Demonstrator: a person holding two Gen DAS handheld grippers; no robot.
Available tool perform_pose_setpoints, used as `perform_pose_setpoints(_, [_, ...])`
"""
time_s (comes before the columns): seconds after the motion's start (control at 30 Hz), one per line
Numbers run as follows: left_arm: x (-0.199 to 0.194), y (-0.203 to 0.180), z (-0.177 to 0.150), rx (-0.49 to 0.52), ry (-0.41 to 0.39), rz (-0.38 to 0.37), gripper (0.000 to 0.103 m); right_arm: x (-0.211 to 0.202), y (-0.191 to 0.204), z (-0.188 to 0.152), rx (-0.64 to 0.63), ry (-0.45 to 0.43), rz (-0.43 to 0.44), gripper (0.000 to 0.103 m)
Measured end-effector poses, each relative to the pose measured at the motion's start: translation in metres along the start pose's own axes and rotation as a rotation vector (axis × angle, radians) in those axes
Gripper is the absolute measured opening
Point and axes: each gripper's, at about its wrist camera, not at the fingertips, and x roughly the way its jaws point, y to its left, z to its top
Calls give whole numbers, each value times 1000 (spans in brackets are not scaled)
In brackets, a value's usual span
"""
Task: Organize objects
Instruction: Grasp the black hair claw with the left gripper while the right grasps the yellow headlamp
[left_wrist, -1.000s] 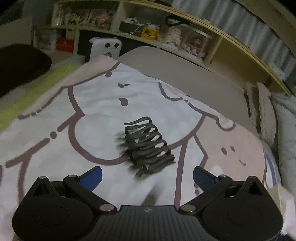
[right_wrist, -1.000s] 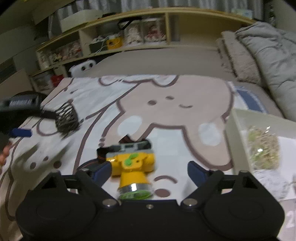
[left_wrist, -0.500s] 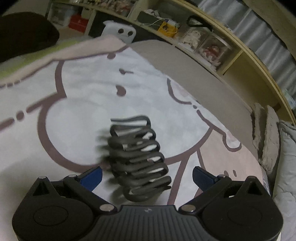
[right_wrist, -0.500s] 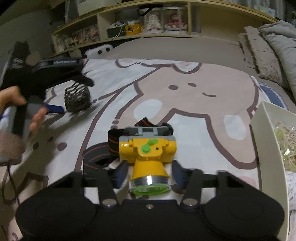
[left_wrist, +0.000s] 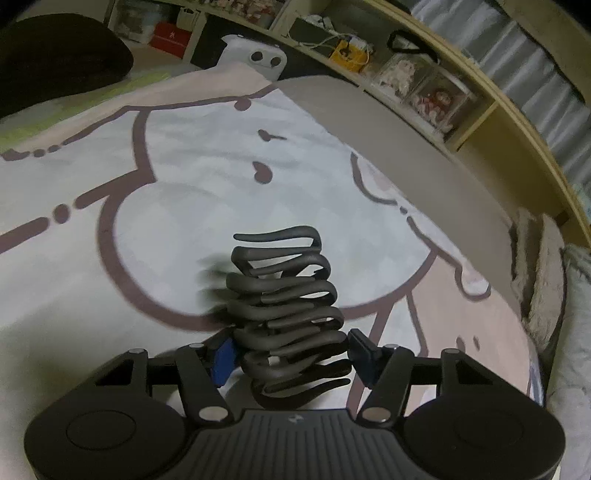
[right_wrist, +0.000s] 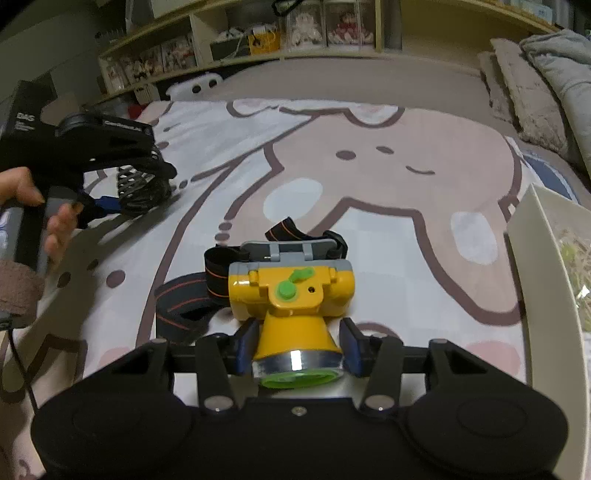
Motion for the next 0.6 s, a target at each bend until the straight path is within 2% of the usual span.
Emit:
perform_pose_setpoints(0.27, [-36, 4, -23, 47, 112, 40, 62, -22, 0, -14, 29, 50, -15, 47])
perform_pose_setpoints(0.6, [-90, -3, -74, 352, 260, 54, 62, -56, 5, -43, -17, 150, -10, 47])
